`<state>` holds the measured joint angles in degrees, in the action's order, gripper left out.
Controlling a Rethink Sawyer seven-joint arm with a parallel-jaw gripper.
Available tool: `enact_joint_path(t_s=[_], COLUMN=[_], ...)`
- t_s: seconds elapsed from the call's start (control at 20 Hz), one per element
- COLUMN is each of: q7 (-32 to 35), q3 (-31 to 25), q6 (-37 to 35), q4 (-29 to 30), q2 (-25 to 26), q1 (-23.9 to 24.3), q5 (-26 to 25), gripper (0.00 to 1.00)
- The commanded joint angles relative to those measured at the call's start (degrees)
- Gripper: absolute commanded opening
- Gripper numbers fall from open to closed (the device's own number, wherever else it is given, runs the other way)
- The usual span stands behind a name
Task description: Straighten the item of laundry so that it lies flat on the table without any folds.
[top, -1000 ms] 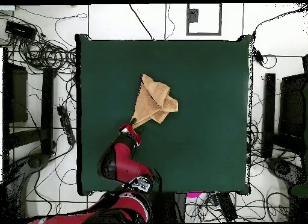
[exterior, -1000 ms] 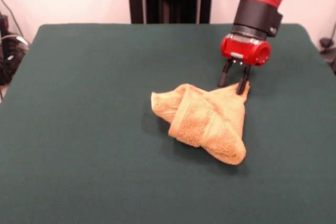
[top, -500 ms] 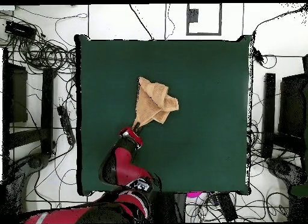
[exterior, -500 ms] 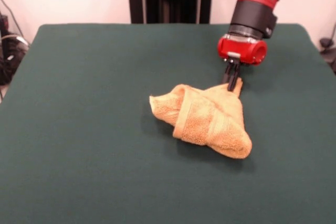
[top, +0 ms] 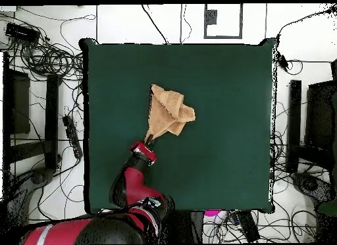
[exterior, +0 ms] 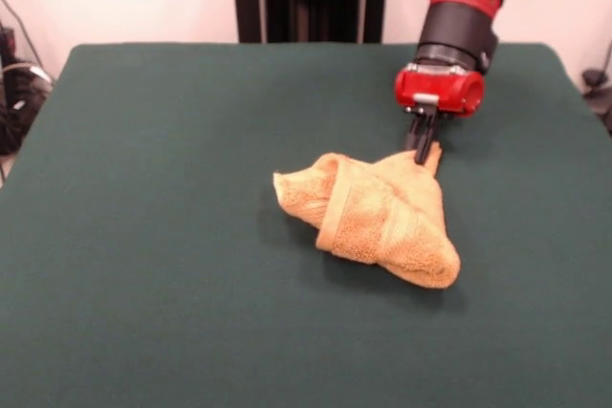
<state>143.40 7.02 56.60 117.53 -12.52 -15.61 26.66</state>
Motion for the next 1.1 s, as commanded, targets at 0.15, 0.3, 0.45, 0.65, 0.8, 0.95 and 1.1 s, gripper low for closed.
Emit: enact_joint_path(t_s=[0.15, 0.3, 0.45, 0.65, 0.8, 0.95, 1.1], q7=[9.27, 10.42, 11.40, 8.21, 6.92, 5.19, 6.86], q3=[-9.63, -9.85, -10.60, -11.40, -12.30, -13.05, -13.20], q6=[-15.84, -13.08, -10.89, -13.54, -14.36, -14.79, -12.99], q4=[10.38, 10.02, 9.86, 10.72, 11.25, 13.41, 13.98], q2=[12.18, 15.39, 18.20, 19.87, 21.23, 21.11, 22.86], q1=[-4.74, -5.06, -6.70, -5.40, -4.45, -5.75, -4.67], q5=[13.44, 12.03, 12.91, 10.45, 9.83, 12.56, 8.84], gripper=[0.00, 0.00, 0.00, 0.00, 0.00, 0.00, 0.00])
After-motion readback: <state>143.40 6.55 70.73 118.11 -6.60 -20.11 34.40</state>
